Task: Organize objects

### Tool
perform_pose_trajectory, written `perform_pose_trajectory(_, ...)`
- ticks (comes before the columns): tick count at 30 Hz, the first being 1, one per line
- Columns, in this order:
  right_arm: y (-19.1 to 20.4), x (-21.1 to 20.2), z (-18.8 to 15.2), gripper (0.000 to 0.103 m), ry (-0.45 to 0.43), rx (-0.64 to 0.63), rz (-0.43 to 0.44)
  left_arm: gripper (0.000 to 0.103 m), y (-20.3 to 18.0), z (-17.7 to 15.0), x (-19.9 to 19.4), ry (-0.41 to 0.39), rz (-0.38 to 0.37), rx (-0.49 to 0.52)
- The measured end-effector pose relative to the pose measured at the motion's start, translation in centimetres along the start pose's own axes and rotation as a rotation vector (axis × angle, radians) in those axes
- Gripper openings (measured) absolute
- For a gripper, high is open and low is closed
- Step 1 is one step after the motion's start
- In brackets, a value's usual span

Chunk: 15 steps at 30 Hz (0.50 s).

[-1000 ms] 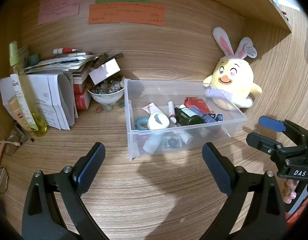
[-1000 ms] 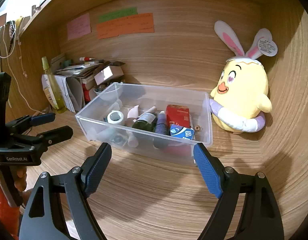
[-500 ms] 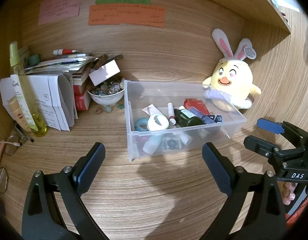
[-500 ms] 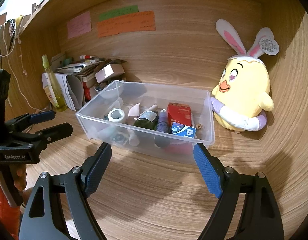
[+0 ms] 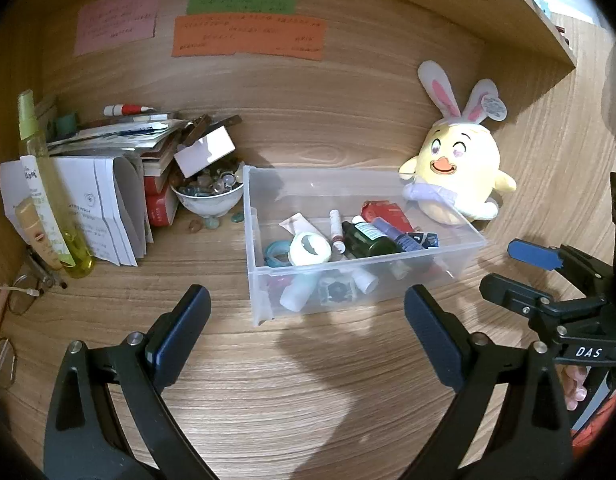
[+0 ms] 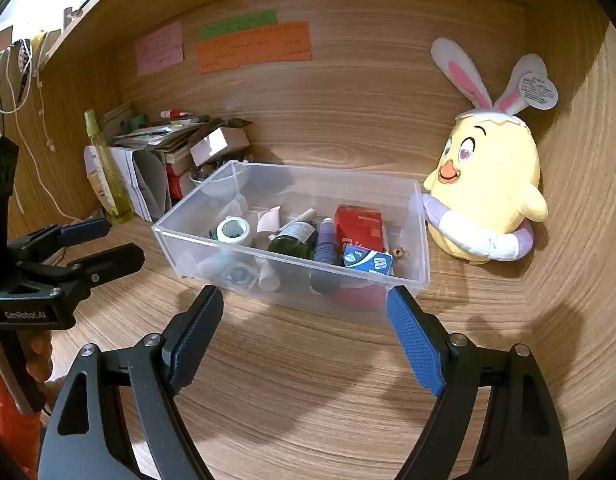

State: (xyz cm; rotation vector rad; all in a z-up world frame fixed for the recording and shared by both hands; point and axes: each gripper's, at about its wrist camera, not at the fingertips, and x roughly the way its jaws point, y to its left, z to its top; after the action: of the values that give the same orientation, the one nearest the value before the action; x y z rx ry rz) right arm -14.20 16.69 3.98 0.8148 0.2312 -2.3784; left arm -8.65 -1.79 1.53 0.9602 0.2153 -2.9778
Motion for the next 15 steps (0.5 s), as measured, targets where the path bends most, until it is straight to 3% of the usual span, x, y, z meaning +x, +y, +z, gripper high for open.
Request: perform_pose_trajectory(15, -0.63, -0.09, -0.15, 0.082, 0.0, 0.013, -0.001, 0.099, -0.28, 0.19, 0.21, 0.002, -0.02, -0.002)
